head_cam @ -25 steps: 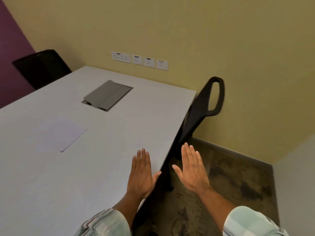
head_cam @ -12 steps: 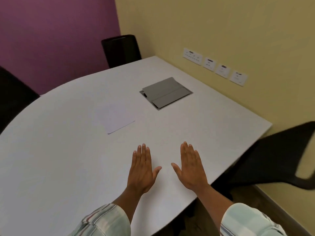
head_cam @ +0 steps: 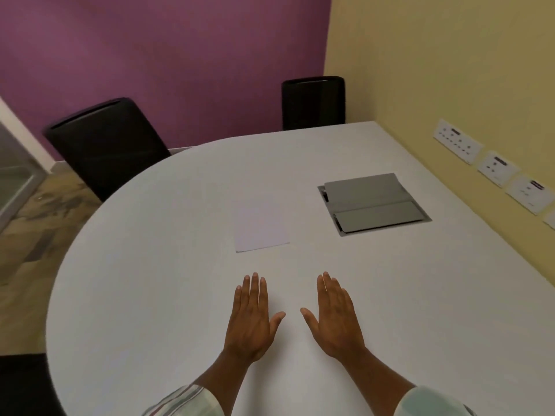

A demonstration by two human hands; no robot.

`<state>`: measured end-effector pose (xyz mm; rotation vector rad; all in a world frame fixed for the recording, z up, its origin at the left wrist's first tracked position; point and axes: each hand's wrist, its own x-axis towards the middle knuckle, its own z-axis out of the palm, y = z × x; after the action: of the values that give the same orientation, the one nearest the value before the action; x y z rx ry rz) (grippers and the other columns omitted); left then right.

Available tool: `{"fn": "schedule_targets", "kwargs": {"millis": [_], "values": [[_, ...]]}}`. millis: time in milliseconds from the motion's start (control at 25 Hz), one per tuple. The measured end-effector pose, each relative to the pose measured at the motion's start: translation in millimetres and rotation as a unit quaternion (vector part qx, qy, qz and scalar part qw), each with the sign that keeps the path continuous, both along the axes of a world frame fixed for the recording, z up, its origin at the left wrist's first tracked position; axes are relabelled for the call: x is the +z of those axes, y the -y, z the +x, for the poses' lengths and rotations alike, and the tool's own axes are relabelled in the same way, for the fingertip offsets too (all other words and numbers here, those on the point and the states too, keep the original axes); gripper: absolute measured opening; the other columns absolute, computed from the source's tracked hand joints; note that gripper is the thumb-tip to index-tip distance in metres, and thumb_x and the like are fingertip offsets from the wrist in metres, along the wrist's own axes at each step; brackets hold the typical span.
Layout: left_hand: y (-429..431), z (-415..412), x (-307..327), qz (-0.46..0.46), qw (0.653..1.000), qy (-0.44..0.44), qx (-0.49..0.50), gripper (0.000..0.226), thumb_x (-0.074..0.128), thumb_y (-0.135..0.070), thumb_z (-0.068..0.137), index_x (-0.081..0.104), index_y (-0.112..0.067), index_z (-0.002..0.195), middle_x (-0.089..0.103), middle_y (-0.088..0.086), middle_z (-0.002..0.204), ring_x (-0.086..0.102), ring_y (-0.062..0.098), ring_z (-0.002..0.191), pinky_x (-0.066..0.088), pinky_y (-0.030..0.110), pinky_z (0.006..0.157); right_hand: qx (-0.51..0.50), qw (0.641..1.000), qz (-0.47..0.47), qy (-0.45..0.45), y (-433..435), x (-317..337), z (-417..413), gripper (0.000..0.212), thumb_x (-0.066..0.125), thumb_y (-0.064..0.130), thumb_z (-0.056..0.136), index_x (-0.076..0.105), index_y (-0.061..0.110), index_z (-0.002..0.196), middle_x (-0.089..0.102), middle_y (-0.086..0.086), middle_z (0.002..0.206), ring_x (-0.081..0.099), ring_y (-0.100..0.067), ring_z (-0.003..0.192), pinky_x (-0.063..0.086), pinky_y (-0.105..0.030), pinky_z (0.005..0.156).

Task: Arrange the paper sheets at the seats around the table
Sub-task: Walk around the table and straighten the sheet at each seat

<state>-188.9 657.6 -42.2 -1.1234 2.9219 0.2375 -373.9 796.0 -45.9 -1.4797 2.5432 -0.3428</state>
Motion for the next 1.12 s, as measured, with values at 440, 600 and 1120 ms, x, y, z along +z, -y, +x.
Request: {"fn": "schedule_targets", "kwargs": {"millis": [440, 600, 1120], "values": [[95, -31, -20, 0.041, 0.989, -0.013, 0.143, 0.094, -0.002, -0.075, 0.097, 0.004, -0.013, 0.168, 0.005, 0.012, 0.177, -0.001, 0.032, 0.164, 0.0, 0.044, 0.132, -0.004, 0.997, -0.001, 0.081, 115, -26, -43, 0.091, 0.014, 0.074, 0.096, 0.003, 0.018, 0.167, 0.006, -0.003, 0.176, 0.011, -0.024, 0.161, 0.011, -0.039, 0.129], [142, -51, -30, 0.08, 0.98, -0.013, 0.184, 0.083, 0.015, -0.067, 0.104, 0.014, -0.014, 0.168, 0.012, 0.013, 0.176, 0.006, 0.033, 0.164, 0.006, 0.045, 0.133, -0.006, 0.994, 0.035, 0.101, 160, -38, -62, 0.083, 0.028, 0.066, 0.103, 0.01, 0.015, 0.166, 0.013, -0.006, 0.175, 0.016, -0.025, 0.16, 0.016, -0.041, 0.129], [262, -101, -100, 0.163, 0.939, -0.014, 0.304, 0.069, 0.042, -0.056, 0.106, 0.038, -0.007, 0.155, 0.032, 0.02, 0.166, 0.027, 0.04, 0.154, 0.026, 0.051, 0.125, -0.082, 0.987, 0.094, 0.098, 289, -103, -120, 0.07, 0.04, 0.052, 0.107, 0.031, 0.008, 0.16, 0.024, -0.014, 0.171, 0.022, -0.032, 0.156, 0.021, -0.048, 0.125]]}}
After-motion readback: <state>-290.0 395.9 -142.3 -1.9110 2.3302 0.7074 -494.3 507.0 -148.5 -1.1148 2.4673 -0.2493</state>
